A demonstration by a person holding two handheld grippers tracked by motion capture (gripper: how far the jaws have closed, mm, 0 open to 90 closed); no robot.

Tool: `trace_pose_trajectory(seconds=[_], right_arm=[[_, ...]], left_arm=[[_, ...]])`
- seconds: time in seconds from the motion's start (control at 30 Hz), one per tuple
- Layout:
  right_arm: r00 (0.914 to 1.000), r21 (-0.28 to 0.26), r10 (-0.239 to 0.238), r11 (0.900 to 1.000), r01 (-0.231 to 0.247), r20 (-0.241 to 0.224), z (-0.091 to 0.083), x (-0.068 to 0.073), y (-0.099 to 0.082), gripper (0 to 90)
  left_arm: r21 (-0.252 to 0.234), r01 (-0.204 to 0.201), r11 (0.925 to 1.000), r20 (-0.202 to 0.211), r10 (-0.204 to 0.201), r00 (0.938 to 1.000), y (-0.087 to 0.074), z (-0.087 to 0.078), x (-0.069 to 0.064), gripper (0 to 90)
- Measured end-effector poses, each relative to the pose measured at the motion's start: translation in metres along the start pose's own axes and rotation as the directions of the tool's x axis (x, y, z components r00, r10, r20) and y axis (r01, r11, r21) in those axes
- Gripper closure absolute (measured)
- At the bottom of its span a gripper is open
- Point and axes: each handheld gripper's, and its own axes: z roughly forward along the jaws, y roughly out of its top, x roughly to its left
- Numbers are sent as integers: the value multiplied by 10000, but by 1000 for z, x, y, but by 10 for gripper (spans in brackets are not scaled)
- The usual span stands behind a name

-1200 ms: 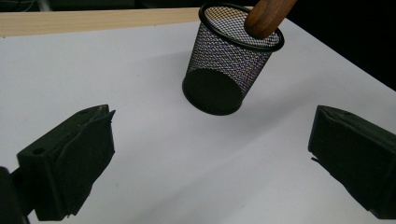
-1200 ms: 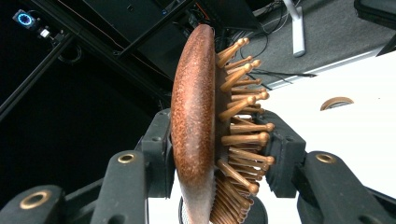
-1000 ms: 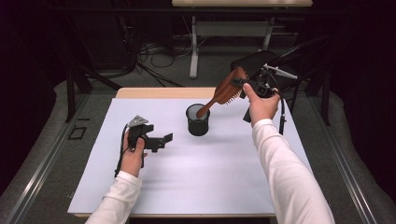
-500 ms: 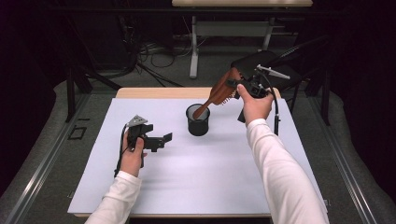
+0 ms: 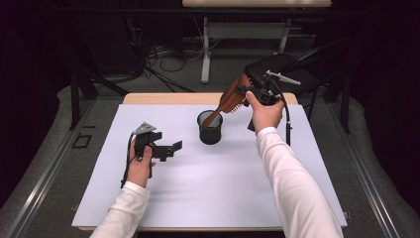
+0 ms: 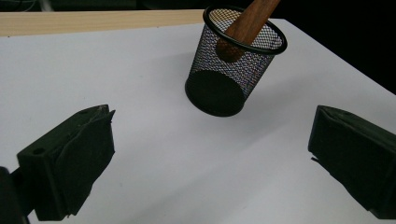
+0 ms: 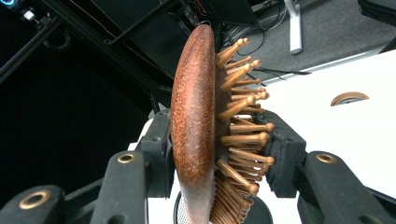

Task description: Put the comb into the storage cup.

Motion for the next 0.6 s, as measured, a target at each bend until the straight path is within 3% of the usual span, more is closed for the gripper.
trace_pose_trajectory(seconds=[0.6], right_arm=[[9987,241,-271,9994,261,437,17,-3,-10,511]], left_arm=[[-11,55,10000,4,-55,10000,0,0,2,5]])
